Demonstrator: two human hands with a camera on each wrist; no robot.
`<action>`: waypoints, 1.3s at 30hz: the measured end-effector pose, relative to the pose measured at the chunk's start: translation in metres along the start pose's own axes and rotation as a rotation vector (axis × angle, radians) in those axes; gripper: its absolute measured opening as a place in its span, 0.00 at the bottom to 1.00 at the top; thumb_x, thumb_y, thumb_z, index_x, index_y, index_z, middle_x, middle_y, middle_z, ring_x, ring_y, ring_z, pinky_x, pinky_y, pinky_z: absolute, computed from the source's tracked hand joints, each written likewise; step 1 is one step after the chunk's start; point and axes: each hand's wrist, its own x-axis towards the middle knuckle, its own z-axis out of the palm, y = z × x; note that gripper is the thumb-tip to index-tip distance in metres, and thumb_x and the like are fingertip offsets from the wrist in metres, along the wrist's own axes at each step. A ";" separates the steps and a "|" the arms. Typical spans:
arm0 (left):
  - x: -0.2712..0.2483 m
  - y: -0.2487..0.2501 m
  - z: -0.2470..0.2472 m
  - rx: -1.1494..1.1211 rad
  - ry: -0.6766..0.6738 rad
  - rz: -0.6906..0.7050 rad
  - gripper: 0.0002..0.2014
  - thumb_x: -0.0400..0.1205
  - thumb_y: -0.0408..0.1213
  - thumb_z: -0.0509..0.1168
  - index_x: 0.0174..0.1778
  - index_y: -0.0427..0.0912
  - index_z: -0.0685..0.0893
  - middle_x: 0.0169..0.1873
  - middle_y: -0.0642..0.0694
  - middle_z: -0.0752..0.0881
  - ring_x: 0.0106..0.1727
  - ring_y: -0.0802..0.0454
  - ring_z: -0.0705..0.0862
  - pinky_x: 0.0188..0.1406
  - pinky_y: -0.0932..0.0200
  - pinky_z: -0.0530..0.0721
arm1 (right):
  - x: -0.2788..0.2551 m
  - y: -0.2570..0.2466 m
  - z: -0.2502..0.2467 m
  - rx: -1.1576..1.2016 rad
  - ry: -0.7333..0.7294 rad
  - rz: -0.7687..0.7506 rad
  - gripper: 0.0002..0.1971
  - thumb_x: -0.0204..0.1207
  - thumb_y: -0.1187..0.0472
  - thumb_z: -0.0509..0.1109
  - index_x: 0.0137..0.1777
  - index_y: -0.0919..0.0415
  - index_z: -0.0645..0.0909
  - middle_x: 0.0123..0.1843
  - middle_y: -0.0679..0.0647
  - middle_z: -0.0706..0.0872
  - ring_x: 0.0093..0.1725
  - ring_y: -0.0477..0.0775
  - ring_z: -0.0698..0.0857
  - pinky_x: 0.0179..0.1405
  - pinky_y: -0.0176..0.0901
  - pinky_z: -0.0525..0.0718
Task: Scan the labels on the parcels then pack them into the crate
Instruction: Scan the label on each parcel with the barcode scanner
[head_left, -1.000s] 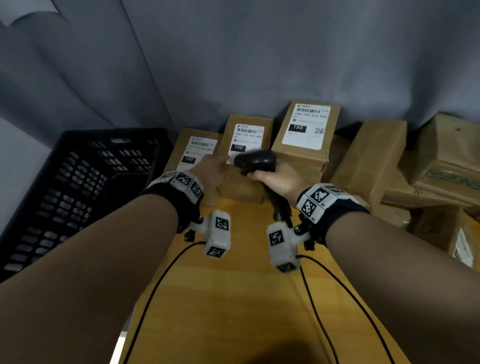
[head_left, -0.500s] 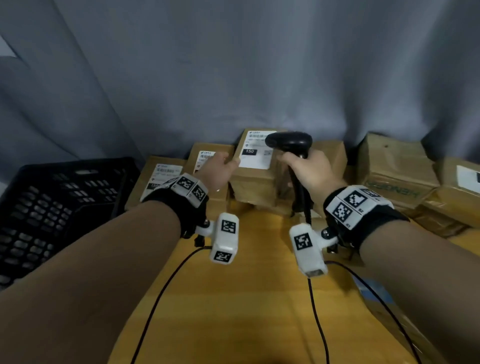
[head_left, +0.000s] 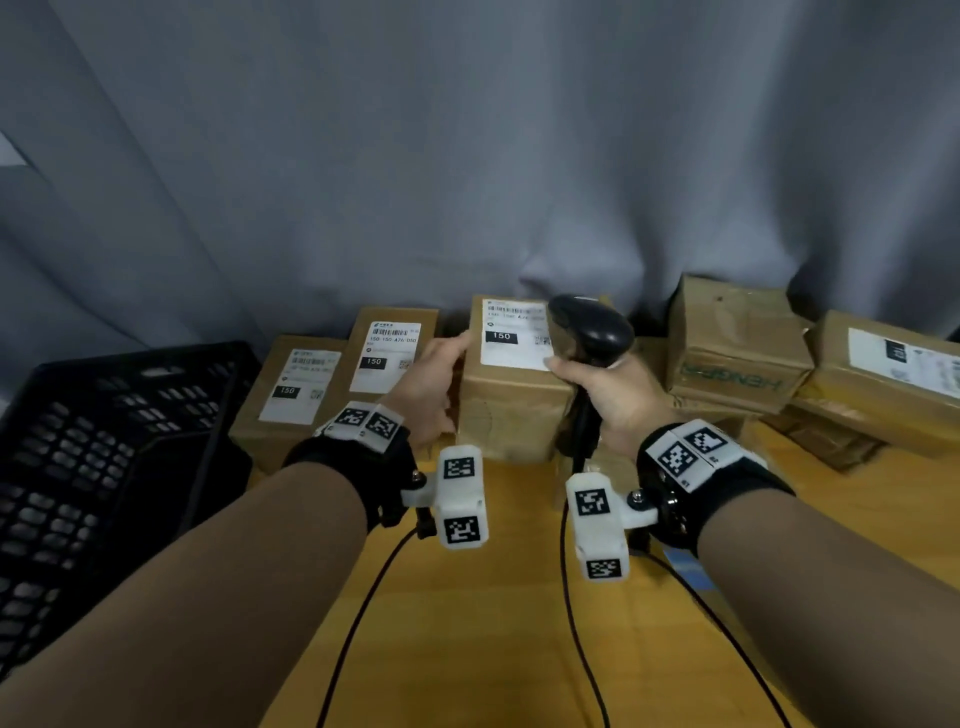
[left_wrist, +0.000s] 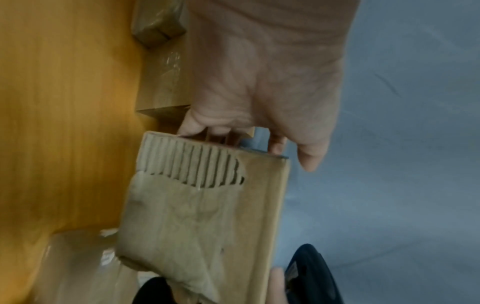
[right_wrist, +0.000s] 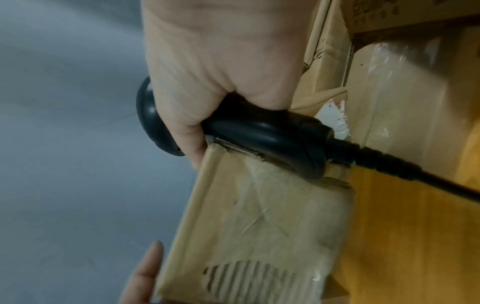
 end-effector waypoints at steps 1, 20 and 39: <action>-0.002 -0.001 0.003 0.003 0.012 0.007 0.26 0.77 0.62 0.63 0.67 0.52 0.77 0.62 0.45 0.86 0.63 0.41 0.82 0.58 0.34 0.82 | -0.004 0.001 -0.003 -0.019 -0.010 -0.019 0.14 0.67 0.67 0.81 0.52 0.65 0.86 0.51 0.62 0.92 0.52 0.62 0.90 0.59 0.62 0.86; -0.038 -0.022 0.014 0.226 0.044 0.048 0.16 0.80 0.38 0.70 0.64 0.40 0.81 0.47 0.46 0.91 0.48 0.50 0.89 0.41 0.58 0.85 | -0.050 -0.023 -0.028 -0.340 -0.049 -0.113 0.02 0.74 0.65 0.75 0.43 0.62 0.84 0.33 0.56 0.85 0.32 0.53 0.85 0.39 0.49 0.88; -0.034 -0.010 0.010 0.162 0.194 0.182 0.40 0.77 0.37 0.74 0.82 0.44 0.59 0.61 0.41 0.86 0.58 0.44 0.86 0.65 0.41 0.82 | -0.089 -0.103 0.006 -0.492 -0.200 -0.074 0.12 0.77 0.57 0.71 0.42 0.68 0.82 0.26 0.58 0.86 0.22 0.51 0.85 0.22 0.38 0.84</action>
